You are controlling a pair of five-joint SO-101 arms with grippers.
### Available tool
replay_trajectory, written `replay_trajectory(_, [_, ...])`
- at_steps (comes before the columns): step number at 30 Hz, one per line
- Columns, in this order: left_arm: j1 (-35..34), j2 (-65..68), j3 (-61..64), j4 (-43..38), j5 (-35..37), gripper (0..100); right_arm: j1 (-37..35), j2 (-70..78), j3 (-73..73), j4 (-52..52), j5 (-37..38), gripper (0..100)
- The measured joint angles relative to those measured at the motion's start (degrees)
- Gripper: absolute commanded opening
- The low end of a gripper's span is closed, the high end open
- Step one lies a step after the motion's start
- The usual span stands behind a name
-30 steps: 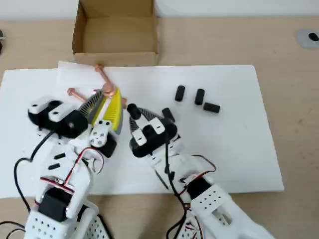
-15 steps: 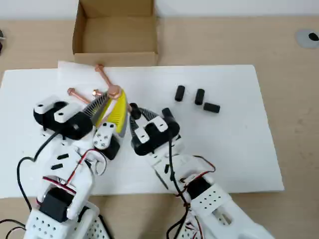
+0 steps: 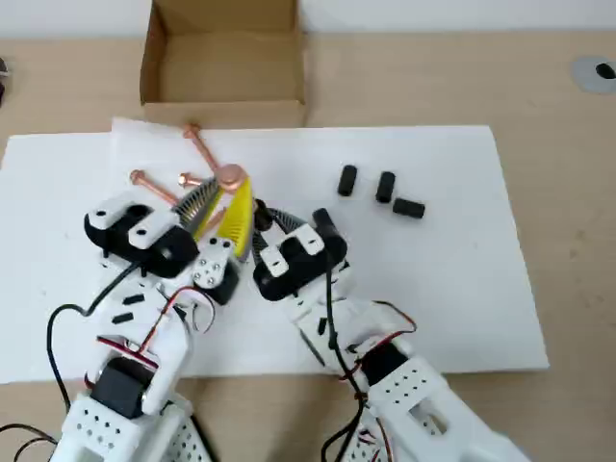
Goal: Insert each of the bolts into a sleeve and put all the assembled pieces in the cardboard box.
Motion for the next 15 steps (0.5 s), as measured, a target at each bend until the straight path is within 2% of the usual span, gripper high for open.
replay_trajectory(15, [-0.44,-0.09,1.23,-0.53,0.00,1,0.00,0.00,0.00,0.00,0.00,1.0])
